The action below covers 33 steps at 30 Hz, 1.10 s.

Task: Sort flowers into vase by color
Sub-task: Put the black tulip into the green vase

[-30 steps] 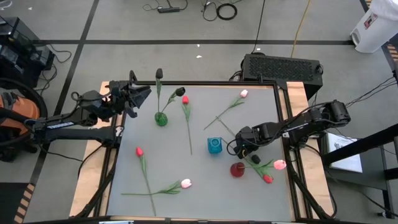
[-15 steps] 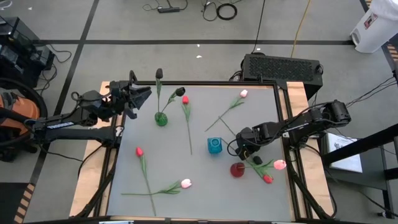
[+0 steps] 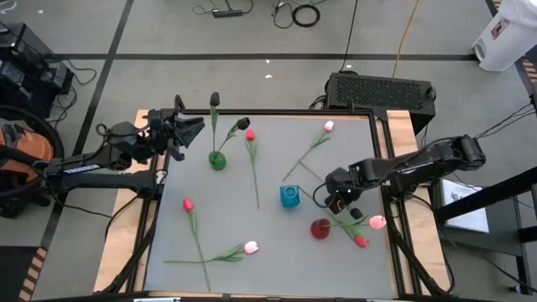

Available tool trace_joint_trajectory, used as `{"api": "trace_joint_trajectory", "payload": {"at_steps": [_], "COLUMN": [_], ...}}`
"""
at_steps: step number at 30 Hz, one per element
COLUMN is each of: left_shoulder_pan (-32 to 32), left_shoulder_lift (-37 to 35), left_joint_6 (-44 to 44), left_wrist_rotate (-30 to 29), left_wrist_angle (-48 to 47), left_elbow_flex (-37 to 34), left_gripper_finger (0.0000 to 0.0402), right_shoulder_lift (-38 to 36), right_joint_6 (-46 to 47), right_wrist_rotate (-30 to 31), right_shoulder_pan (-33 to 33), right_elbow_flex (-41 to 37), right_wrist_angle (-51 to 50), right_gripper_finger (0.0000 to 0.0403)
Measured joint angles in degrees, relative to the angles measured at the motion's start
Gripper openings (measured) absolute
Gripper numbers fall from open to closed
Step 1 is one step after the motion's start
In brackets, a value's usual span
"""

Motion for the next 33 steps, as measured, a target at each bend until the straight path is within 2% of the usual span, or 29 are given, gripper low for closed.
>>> {"api": "trace_joint_trajectory", "payload": {"at_steps": [12,33], "left_shoulder_pan": [0.0,0.0], "left_shoulder_lift": [0.0,0.0], "left_joint_6": [0.0,-0.1], "left_wrist_rotate": [0.0,0.0], "left_wrist_angle": [0.0,0.0], "left_elbow_flex": [0.0,0.0], "left_gripper_finger": [0.0135,0.0135], "right_shoulder_lift": [-2.2,-2.2], "right_joint_6": [-2.5,-8.6], "right_wrist_rotate": [0.0,0.3], "right_shoulder_pan": [0.0,0.0], "right_elbow_flex": [10.1,21.3], "right_wrist_angle": [-14.4,-24.5], "right_gripper_finger": [0.0002,0.0002]}}
